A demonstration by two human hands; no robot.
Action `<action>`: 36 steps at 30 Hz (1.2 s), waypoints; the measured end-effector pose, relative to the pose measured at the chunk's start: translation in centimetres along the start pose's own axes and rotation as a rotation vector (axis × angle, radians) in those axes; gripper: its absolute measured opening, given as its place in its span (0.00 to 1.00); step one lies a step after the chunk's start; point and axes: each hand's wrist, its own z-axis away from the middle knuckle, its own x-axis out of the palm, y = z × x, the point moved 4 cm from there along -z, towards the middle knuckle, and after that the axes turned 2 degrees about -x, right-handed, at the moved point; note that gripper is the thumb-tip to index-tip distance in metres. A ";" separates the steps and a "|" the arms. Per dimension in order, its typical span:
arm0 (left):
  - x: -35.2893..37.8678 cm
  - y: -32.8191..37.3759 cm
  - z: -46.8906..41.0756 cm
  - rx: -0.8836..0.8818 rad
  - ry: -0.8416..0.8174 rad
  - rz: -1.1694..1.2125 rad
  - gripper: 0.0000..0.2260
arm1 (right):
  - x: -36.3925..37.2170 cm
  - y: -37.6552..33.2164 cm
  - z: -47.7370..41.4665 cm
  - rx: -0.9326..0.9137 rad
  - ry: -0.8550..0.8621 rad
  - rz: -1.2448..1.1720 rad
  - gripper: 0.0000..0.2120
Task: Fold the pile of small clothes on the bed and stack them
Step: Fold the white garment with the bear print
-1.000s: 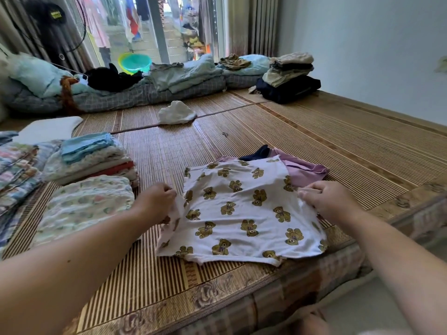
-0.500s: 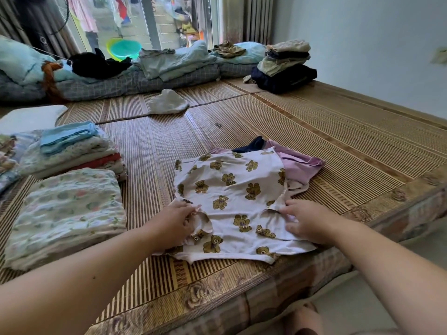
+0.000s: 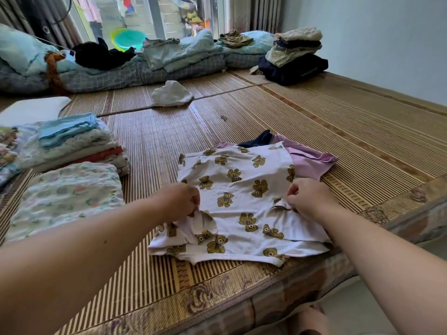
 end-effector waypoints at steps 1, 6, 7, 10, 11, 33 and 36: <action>-0.2 0.1 -0.3 0.000 0.007 0.018 0.04 | -0.1 -0.1 -0.1 0.026 0.000 -0.064 0.06; -0.6 0.8 -0.9 -0.040 0.083 0.191 0.04 | 0.1 -0.2 -0.4 0.176 -0.021 -0.237 0.05; -0.4 0.9 -0.7 -0.025 0.088 0.197 0.04 | 0.2 -0.4 -0.3 0.183 -0.053 -0.186 0.08; 0.1 1.4 0.5 0.056 0.088 0.134 0.07 | 0.1 -0.9 -0.4 0.171 -0.072 -0.057 0.06; 0.1 1.4 1.0 0.087 0.093 0.123 0.08 | 0.0 -1.1 -0.6 0.160 -0.056 -0.058 0.04; 3.3 -2.4 7.5 0.326 -0.021 -0.185 0.18 | 3.1 4.7 9.7 -0.612 -0.281 0.343 0.27; 3.4 -2.3 8.1 0.317 0.025 -0.202 0.18 | 2.4 4.5 9.5 -0.640 -0.271 0.345 0.28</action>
